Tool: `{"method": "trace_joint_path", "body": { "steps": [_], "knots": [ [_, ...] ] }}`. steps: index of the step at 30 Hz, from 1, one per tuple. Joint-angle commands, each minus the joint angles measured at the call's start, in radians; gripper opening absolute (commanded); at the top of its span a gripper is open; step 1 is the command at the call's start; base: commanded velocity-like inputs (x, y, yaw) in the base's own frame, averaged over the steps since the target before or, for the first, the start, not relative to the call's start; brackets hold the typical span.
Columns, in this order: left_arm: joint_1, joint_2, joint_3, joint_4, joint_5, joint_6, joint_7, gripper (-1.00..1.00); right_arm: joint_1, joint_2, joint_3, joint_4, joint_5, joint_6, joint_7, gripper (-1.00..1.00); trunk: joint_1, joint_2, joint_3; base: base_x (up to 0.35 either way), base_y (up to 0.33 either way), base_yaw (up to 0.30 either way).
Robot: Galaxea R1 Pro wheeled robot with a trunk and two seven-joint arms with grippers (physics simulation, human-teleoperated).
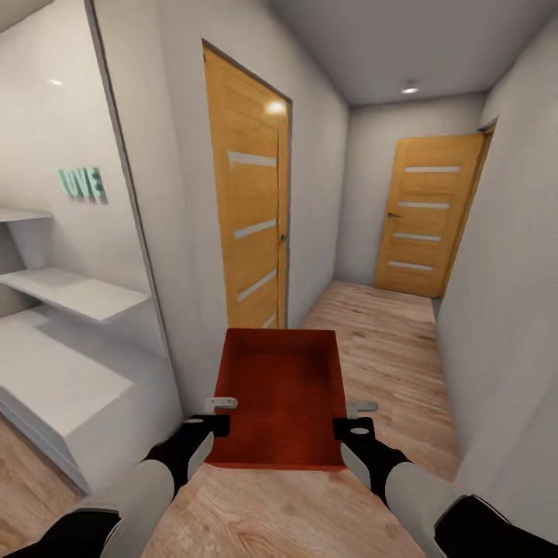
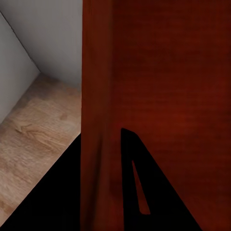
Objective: Move the two storage containers from the living room to the garage. In the garage, place one container on the floor and stack the other container on top of it (either order is fine).
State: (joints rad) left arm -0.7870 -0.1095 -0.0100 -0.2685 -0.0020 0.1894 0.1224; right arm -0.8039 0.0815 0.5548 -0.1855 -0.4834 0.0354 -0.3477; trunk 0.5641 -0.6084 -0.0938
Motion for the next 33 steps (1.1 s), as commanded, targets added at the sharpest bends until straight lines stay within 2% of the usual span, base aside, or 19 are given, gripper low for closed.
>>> {"method": "trace_joint_path", "body": {
  "steps": [1, 16, 33],
  "knots": [
    [0.0, 0.001, 0.018, -0.001, -0.016, 0.008, 0.011, -1.0, -0.001, 0.0, -0.031, -0.011, 0.004, 0.005, 0.036, -1.0, 0.001, -0.002, -0.002, 0.322, 0.0, -0.068],
    [0.0, 0.001, 0.018, -0.001, -0.016, 0.007, 0.01, -1.0, -0.001, 0.0, -0.031, -0.011, 0.004, 0.005, 0.036, -1.0, 0.001, -0.002, -0.002, 0.322, 0.0, -0.018],
    [0.0, 0.001, 0.018, -0.001, -0.016, 0.008, 0.01, -1.0, -0.001, 0.0, -0.031, -0.011, 0.005, 0.005, 0.036, -1.0, 0.001, -0.002, -0.002, 0.322, 0.0, -0.232]
  ]
}}
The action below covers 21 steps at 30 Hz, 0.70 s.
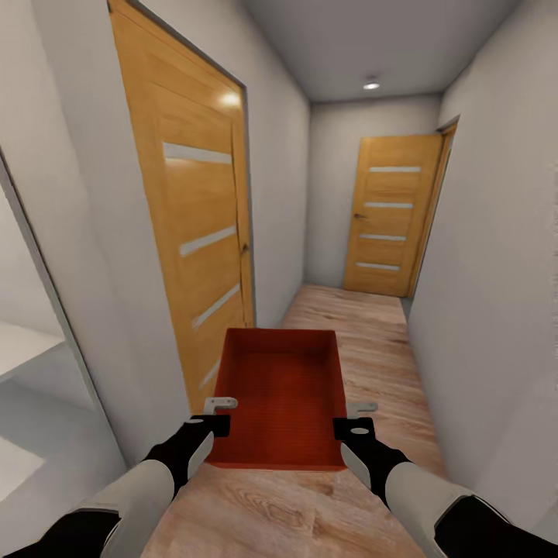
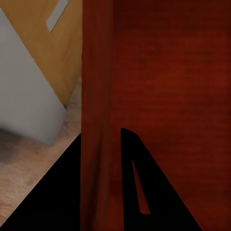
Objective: Move the two storage containers from the living room to the garage. In the garage, place one container on the floor and stack the other container on top of it (either order is fine).
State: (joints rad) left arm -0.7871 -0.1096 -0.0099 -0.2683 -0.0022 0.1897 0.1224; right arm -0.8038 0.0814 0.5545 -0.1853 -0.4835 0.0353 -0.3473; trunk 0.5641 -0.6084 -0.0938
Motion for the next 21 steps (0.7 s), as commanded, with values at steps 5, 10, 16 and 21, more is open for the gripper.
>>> {"method": "trace_joint_path", "body": {
  "steps": [5, 10, 16, 21],
  "knots": [
    [0.0, 0.001, 0.018, -0.002, -0.016, 0.008, 0.011, -1.0, -0.001, 0.0, -0.031, -0.011, 0.005, 0.005, 0.036, -1.0, 0.001, -0.002, -0.002, 0.322, 0.0, -0.246],
    [0.0, 0.001, 0.018, -0.002, -0.016, 0.007, 0.01, -1.0, -0.001, 0.0, -0.03, -0.011, 0.005, 0.005, 0.036, -1.0, 0.001, -0.002, -0.002, 0.322, 0.0, -0.108],
    [0.0, 0.001, 0.018, -0.002, -0.016, 0.008, 0.01, -1.0, -0.001, 0.0, -0.03, -0.011, 0.005, 0.005, 0.036, -1.0, 0.001, -0.002, -0.002, 0.322, 0.0, -0.006],
    [0.0, 0.001, 0.018, -0.002, -0.016, 0.007, 0.01, -1.0, -0.001, 0.0, -0.03, -0.011, 0.004, 0.005, 0.036, -1.0, 0.001, -0.002, -0.002, 0.322, 0.0, 0.0]
  ]
}}
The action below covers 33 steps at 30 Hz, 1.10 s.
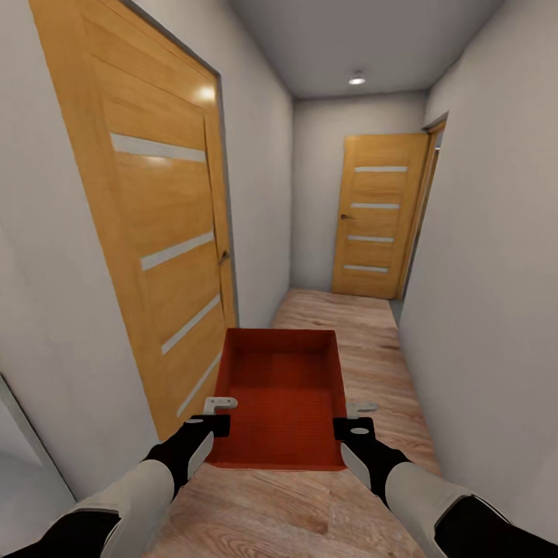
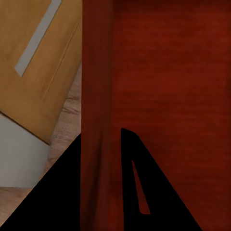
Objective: Move the two storage containers from the living room to the garage. In the garage, place one container on the floor and stack the other container on top of it (either order is fine).
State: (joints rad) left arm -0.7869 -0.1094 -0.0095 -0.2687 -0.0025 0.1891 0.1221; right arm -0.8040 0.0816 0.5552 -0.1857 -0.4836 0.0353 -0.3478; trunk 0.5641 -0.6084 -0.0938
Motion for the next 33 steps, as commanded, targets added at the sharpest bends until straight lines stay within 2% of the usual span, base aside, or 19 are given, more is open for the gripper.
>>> {"method": "trace_joint_path", "body": {
  "steps": [1, 16, 33],
  "knots": [
    [0.0, 0.001, 0.017, -0.001, -0.016, 0.008, 0.01, -1.0, -0.001, 0.0, -0.031, -0.011, 0.005, 0.005, 0.036, -1.0, 0.001, -0.002, -0.002, 0.322, 0.0, 0.0],
    [0.0, 0.0, 0.017, -0.001, -0.016, 0.008, 0.011, -1.0, -0.001, 0.0, -0.032, -0.011, 0.005, 0.005, 0.036, -1.0, 0.001, -0.002, -0.002, 0.322, 0.0, -0.016],
    [0.0, 0.0, 0.017, -0.001, -0.016, 0.008, 0.011, -1.0, -0.001, 0.001, -0.031, -0.011, 0.005, 0.005, 0.036, -1.0, 0.001, -0.002, -0.002, 0.322, 0.0, -0.273]
  ]
}}
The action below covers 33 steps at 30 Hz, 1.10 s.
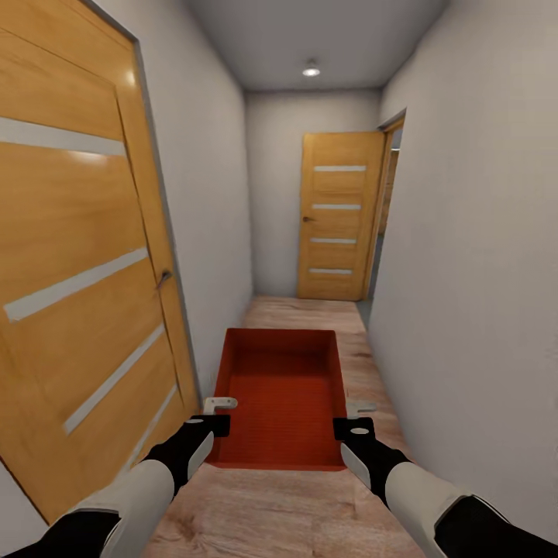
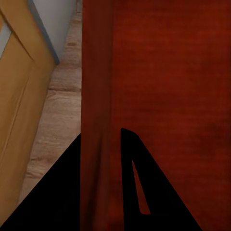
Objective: Move the two storage containers from the living room to the garage. In the garage, place one container on the floor and stack the other container on top of it (either order is fine).
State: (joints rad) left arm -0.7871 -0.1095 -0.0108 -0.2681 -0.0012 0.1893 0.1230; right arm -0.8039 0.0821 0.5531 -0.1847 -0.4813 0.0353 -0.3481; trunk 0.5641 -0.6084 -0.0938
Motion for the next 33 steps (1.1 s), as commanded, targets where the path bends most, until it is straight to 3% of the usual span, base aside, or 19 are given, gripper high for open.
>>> {"method": "trace_joint_path", "body": {
  "steps": [1, 11, 33],
  "knots": [
    [0.0, 0.001, 0.018, -0.002, -0.017, 0.008, 0.01, -1.0, -0.001, 0.0, -0.029, -0.012, 0.003, 0.005, 0.037, -1.0, 0.001, -0.002, -0.002, 0.322, 0.0, -0.286],
    [0.0, 0.001, 0.018, -0.002, -0.017, 0.008, 0.01, -1.0, -0.001, 0.0, -0.029, -0.012, 0.003, 0.005, 0.037, -1.0, 0.001, -0.002, -0.002, 0.322, 0.0, -0.257],
    [0.0, 0.001, 0.018, -0.002, -0.017, 0.009, 0.009, -1.0, -0.001, -0.001, -0.029, -0.012, 0.003, 0.005, 0.037, -1.0, 0.001, -0.002, -0.002, 0.322, 0.001, -0.009]
  ]
}}
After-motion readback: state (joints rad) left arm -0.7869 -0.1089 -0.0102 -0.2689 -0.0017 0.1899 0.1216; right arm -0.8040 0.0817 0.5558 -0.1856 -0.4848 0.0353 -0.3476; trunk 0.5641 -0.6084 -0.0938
